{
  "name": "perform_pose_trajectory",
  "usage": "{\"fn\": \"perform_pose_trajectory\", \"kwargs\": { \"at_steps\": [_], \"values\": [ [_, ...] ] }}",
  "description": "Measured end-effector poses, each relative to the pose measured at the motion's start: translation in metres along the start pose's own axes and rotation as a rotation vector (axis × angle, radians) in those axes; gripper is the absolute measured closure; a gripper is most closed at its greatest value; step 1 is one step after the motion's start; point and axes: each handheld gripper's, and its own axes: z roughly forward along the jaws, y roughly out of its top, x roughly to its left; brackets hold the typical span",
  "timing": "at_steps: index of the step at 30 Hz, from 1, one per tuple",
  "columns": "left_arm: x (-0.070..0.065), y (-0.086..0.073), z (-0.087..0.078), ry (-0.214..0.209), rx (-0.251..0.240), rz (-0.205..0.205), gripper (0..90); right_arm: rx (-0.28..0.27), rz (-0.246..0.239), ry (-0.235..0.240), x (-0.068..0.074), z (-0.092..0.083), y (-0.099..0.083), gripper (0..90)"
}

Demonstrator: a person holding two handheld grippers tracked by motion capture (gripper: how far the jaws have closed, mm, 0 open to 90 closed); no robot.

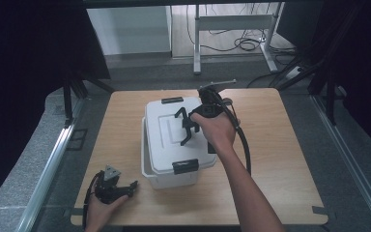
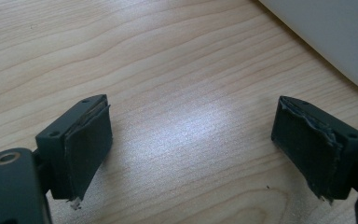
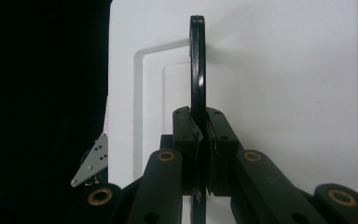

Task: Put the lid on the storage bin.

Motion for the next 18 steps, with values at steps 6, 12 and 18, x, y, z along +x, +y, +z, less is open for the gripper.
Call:
{"fn": "perform_pose_trajectory", "kwargs": {
  "at_steps": [6, 12, 18],
  "values": [
    [0.000, 0.000, 0.000, 0.000, 0.000, 0.000, 12.2, 0.015, -0.001, -0.009, 0.006, 0.005, 0.001, 84.6],
    [0.000, 0.000, 0.000, 0.000, 0.000, 0.000, 12.2, 0.022, 0.011, -0.028, 0.007, 0.010, 0.002, 84.6],
    [0.000, 0.000, 0.000, 0.000, -0.002, 0.000, 12.2, 0.031, 0.028, -0.040, 0.008, 0.021, 0.003, 84.7]
  ]
}}
